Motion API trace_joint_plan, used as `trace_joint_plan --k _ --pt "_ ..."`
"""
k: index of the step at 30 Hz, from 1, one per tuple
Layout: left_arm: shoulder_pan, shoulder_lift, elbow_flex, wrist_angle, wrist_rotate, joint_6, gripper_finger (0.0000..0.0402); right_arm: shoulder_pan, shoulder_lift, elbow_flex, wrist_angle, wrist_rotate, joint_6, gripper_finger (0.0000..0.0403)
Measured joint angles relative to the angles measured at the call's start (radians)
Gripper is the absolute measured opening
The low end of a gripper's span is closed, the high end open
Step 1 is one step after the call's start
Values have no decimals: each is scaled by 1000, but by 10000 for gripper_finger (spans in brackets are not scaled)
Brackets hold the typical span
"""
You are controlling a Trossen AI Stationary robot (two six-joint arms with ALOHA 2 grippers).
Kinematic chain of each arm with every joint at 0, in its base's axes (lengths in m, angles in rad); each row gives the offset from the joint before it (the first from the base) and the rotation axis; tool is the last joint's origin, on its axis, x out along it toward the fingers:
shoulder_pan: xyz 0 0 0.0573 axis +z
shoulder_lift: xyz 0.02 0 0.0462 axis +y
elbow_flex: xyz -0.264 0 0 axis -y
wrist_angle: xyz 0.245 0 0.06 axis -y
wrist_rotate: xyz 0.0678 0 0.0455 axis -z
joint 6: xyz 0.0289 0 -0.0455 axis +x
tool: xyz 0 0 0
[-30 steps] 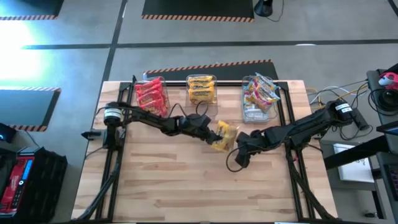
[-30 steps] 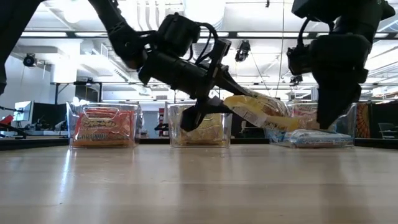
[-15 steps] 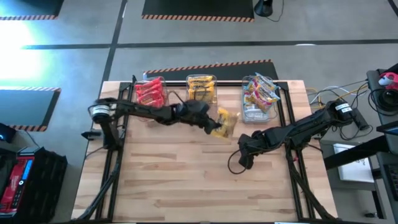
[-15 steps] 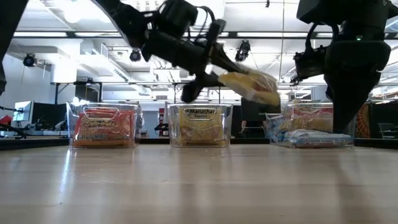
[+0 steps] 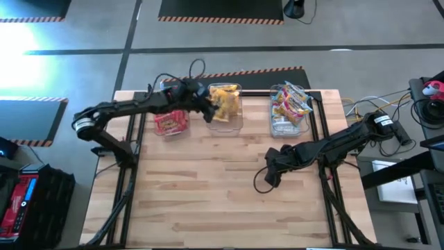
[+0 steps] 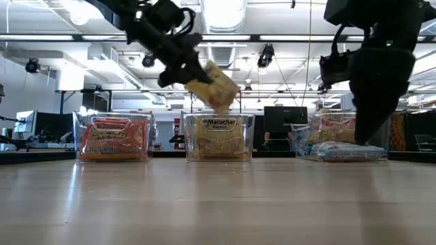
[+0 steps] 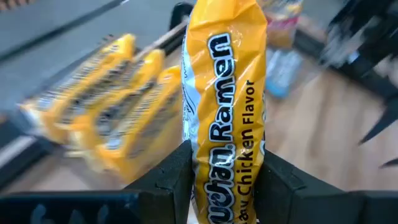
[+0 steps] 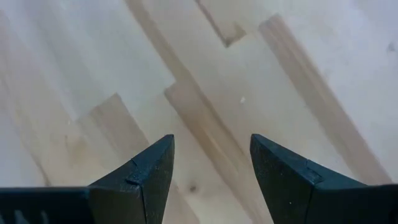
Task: Sort Maruchan noodles
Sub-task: Put the yellow noodle pack into the middle transparent bin
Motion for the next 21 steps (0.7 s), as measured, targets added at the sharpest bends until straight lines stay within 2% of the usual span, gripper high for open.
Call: trace_joint_plan --k 5,10,21 --pt "53 6 -2 -95 8 202 114 -34 0 0 41 24 0 201" --pt "57 33 -2 -95 105 344 114 -69 0 0 62 45 3 201" --pt "58 71 -3 -83 130 467 114 -76 0 -1 64 87 37 201"
